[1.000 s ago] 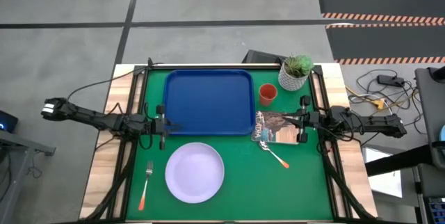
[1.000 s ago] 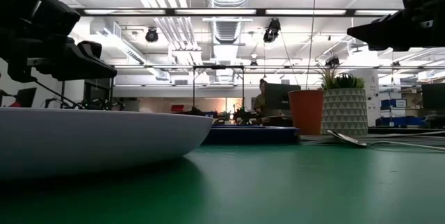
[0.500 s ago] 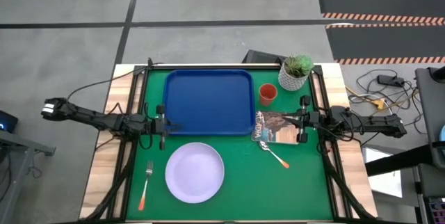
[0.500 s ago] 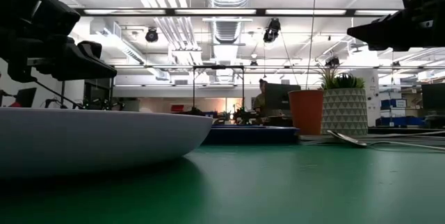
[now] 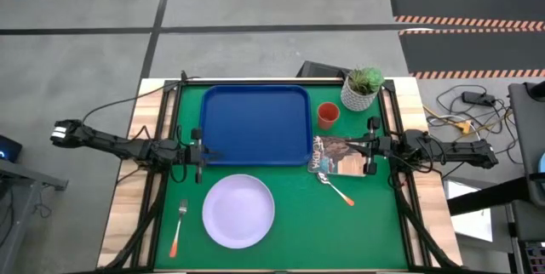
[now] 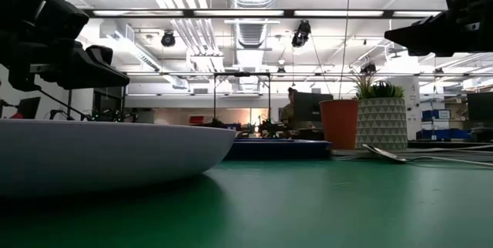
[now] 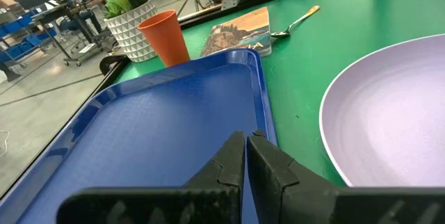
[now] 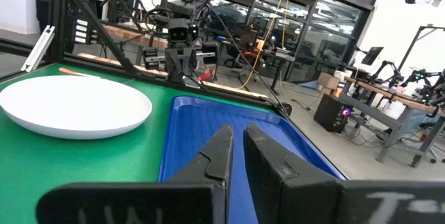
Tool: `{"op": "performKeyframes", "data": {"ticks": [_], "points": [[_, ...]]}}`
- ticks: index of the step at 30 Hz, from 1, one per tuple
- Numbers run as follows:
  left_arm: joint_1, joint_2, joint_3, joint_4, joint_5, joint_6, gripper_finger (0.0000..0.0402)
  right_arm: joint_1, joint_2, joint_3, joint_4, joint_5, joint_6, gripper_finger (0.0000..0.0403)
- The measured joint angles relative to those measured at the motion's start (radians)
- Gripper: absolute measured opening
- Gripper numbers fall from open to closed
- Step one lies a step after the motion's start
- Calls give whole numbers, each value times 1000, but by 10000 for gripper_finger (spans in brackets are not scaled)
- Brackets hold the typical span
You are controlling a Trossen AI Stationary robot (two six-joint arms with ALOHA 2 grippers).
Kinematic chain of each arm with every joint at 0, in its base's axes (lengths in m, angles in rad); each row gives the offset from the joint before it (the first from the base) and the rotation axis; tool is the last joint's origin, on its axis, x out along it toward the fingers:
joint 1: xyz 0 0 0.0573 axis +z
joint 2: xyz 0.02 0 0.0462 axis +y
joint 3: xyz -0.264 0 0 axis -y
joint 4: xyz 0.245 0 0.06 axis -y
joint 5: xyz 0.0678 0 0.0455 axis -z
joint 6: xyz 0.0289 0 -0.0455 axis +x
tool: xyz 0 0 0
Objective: Pick and place plate/cup/fork/spoon on tray
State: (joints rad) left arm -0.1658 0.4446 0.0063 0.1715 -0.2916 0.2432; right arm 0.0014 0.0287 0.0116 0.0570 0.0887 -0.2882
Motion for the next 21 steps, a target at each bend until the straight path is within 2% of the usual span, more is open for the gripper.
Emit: {"op": "performKeyframes", "data": {"ticks": [12, 18, 21], "points": [[0, 0, 0, 13, 0, -6, 0, 0, 0, 0, 1, -3, 21, 27], [0, 0, 0, 197, 0, -126, 0, 0, 0, 0, 23, 1, 483, 27], [0, 0, 0, 302, 0, -191, 0, 0, 0, 0, 56, 17, 585, 27]]}}
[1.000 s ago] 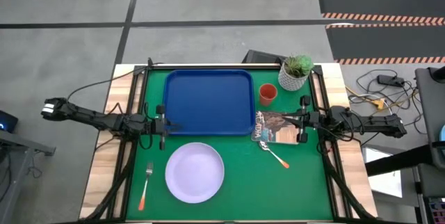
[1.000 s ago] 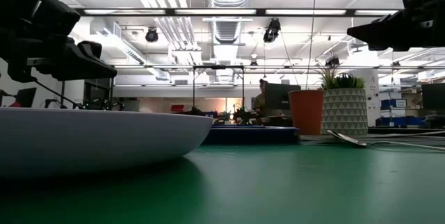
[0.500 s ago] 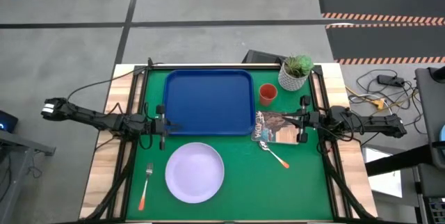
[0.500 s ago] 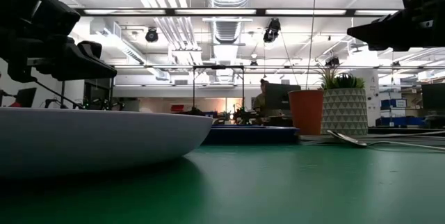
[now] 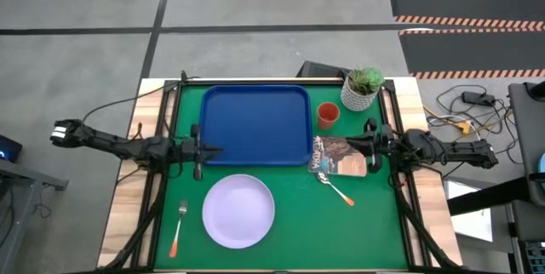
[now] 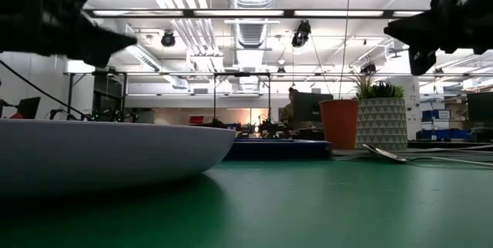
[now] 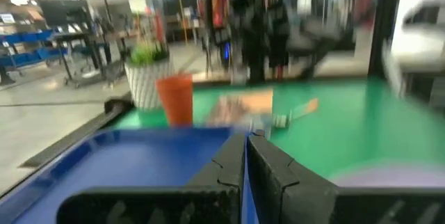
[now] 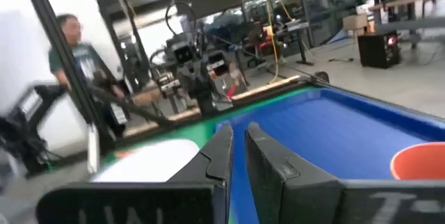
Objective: Pick and place plate/cup/fork/spoon on tray
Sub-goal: Put the white plate on the blue serving tray
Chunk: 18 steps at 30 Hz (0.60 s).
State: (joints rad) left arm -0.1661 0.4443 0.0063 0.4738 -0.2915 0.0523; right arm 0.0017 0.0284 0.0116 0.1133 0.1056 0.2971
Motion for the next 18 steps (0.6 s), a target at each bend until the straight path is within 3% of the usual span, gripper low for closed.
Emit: {"op": "performKeyframes", "data": {"ticks": [9, 18], "points": [[-1, 14, 0, 287, 8, -23, 0, 0, 0, 0, 75, 0, 7, 27], [0, 51, 0, 388, -13, -65, 0, 0, 0, 0, 169, 59, -27, 27]]}}
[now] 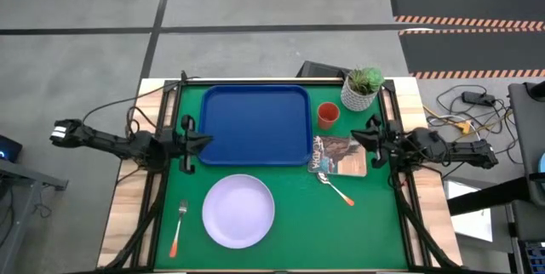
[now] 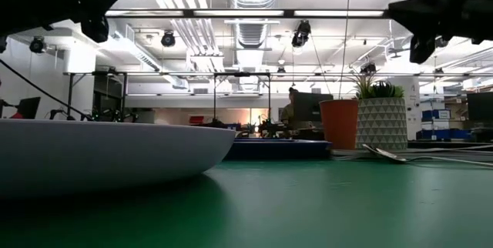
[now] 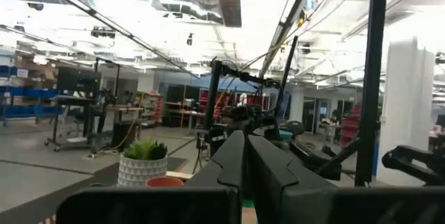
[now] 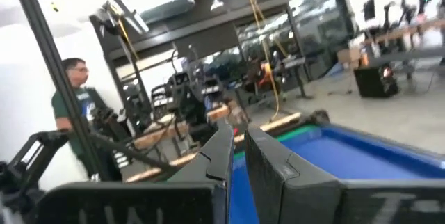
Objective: Pick and place plate/cup/fork/spoon on tray
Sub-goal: Put the white plate on the blue serving tray
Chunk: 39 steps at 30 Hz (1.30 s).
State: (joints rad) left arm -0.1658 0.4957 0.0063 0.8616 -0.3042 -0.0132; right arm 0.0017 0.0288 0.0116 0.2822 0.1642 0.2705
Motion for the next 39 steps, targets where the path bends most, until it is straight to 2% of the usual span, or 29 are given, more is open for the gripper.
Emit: {"op": "performKeyframes", "data": {"ticks": [6, 10, 16, 19, 24, 28, 34, 36, 39], "points": [[0, 34, 0, -1, -72, -165, 0, 0, 0, 25, 48, -4, -103, 27], [0, 66, 15, -13, -85, -243, 0, 0, 0, 58, 70, -4, -217, 27], [-1, 195, 146, -23, -159, -274, 0, 0, 0, 87, 73, -4, -310, 27], [-1, 274, 234, -104, -169, -332, 0, 0, 0, 87, 76, -4, -357, 27], [-1, 397, 407, -399, -169, -526, 0, 0, 0, 95, 153, -5, -497, 27], [-5, 460, 550, -757, -129, -713, 0, 0, 0, 144, 169, -5, -571, 27], [-23, 553, 751, -1313, 50, -993, 0, 0, 6, 183, 166, -6, -601, 27], [-37, 586, 802, -1445, 122, -1059, 0, 0, 6, 185, 165, -6, -615, 27], [-60, 631, 842, -1546, 199, -1139, 0, 0, 11, 191, 165, -6, -625, 27]]}}
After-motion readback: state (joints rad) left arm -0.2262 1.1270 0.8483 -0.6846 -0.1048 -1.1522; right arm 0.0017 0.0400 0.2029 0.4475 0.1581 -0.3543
